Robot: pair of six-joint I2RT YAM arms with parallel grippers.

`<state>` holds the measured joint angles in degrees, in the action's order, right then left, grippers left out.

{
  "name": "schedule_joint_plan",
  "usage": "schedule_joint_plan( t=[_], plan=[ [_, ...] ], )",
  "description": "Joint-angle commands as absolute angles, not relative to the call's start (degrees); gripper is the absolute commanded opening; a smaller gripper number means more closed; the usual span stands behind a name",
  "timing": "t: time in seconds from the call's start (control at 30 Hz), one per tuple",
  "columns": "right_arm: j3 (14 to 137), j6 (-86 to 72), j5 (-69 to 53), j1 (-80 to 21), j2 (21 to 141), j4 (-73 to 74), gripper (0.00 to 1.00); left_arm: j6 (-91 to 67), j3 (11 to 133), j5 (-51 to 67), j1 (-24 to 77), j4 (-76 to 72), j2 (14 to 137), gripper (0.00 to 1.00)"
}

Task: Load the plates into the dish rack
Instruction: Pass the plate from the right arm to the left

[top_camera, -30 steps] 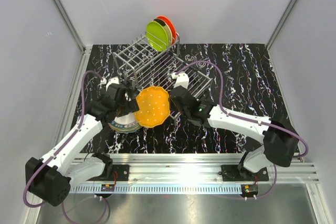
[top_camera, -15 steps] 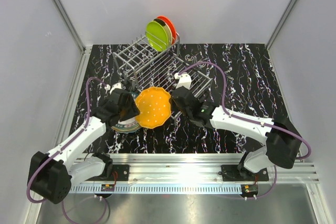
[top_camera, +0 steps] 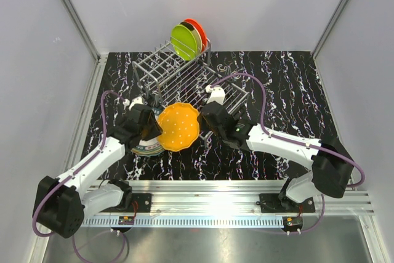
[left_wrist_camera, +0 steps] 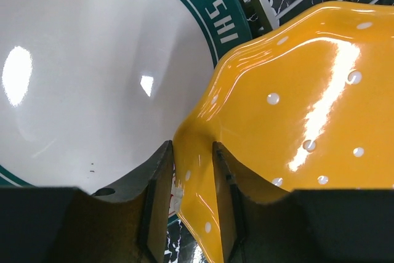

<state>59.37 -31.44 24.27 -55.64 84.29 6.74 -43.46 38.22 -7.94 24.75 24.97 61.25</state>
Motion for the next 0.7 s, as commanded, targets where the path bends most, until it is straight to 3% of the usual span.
schedule_joint_plan(
  t=[0.0,0.13,0.57,0.67],
  plan=[
    [60.6,-35.0,23.0,-55.4,82.7,2.1,0.13,-43.6,38.0,-9.1,24.6,23.3,61.8,0.33],
    [60.6,-36.3,22.3,-55.3,82.8,2.3,0.3,-43.8,37.6,-10.0,24.6,24.2,60.7,0.33],
    [61.3,-39.2,22.8,-55.3,84.2,4.0,0.49,-43.6,37.2,-10.1,24.4,24.6,61.5,0.33],
    [61.3,-40.3,24.2,-55.2,84.7,5.1,0.59,-43.7,37.0,-9.1,24.0,24.3,61.5,0.33]
  ],
)
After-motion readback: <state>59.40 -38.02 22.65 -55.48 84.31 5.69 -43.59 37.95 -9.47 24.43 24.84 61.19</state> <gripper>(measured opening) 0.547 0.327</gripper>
